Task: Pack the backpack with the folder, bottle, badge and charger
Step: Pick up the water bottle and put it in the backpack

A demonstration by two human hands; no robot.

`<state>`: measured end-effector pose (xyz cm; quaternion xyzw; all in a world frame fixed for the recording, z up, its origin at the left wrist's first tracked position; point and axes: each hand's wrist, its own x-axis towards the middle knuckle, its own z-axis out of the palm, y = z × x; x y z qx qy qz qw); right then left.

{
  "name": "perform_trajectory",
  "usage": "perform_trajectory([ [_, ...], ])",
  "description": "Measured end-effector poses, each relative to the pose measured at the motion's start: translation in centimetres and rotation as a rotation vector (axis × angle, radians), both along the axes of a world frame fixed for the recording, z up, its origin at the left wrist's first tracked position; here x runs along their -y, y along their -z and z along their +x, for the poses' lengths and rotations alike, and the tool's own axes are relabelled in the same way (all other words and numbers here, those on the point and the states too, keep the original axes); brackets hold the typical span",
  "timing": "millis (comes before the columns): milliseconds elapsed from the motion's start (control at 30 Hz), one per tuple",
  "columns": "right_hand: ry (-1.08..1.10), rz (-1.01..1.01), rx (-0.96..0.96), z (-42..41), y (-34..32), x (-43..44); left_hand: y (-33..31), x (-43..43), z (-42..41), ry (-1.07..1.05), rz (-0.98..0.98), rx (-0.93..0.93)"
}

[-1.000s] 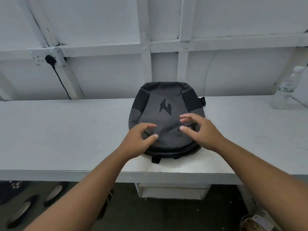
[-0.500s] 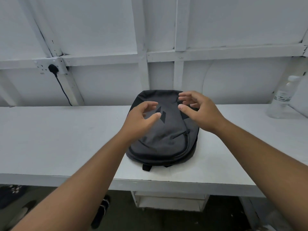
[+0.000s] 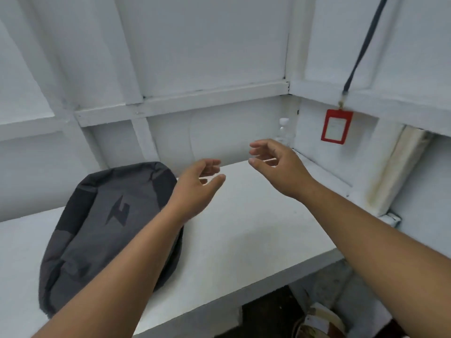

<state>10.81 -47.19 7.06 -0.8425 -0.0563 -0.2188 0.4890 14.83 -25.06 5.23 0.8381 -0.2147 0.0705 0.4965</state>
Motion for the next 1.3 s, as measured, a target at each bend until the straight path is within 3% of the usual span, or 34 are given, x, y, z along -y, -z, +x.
perform_trajectory([
  [133, 0.173, 0.050, -0.016, -0.2, -0.1, 3.7, -0.4, 4.9, 2.0, 0.145, 0.009, -0.014],
  [667, 0.438, 0.064, -0.120, 4.1, 1.7, 7.9, 2.7, 10.4, 13.0, 0.346, -0.160, -0.255],
  [900, 0.451, 0.081, -0.187, 9.2, 2.8, 12.2, 5.3, 13.7, 17.1, 0.351, -0.126, -0.348],
  [1100, 0.386, 0.073, -0.401, 16.8, 4.0, 16.5, 7.4, 18.6, 21.7, 0.316, -0.059, -0.407],
  [1300, 0.401, -0.067, -0.438, 22.9, 4.5, 19.9, 10.3, 25.5, 25.7, 0.265, 0.032, -0.366],
])
